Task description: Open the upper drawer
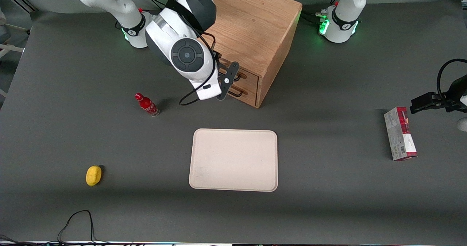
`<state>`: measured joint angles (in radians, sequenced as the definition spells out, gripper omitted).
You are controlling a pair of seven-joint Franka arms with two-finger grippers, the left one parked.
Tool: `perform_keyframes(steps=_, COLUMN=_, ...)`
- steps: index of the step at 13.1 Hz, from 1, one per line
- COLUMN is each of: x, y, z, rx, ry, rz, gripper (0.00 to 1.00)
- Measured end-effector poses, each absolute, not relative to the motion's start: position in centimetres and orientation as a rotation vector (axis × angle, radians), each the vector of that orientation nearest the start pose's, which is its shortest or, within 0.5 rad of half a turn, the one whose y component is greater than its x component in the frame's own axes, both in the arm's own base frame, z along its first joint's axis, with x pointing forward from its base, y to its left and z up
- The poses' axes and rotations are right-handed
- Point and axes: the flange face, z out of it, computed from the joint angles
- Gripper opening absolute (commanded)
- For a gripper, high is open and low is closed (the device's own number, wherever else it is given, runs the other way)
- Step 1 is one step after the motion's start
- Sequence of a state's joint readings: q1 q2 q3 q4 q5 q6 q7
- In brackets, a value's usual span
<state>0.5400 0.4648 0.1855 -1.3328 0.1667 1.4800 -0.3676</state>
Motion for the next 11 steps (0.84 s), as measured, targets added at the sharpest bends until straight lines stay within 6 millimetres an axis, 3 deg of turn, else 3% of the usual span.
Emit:
perform_keyframes(steps=8, x=49.7, y=44.1, z=42.3, rx=-2.486, ry=-1.486, rz=0.541, gripper=1.0)
perform_keyframes(steps=11, x=48.9, y=45.0, z=41.1, rx=-2.48, ry=-1.502, rz=0.539, gripper=1.0)
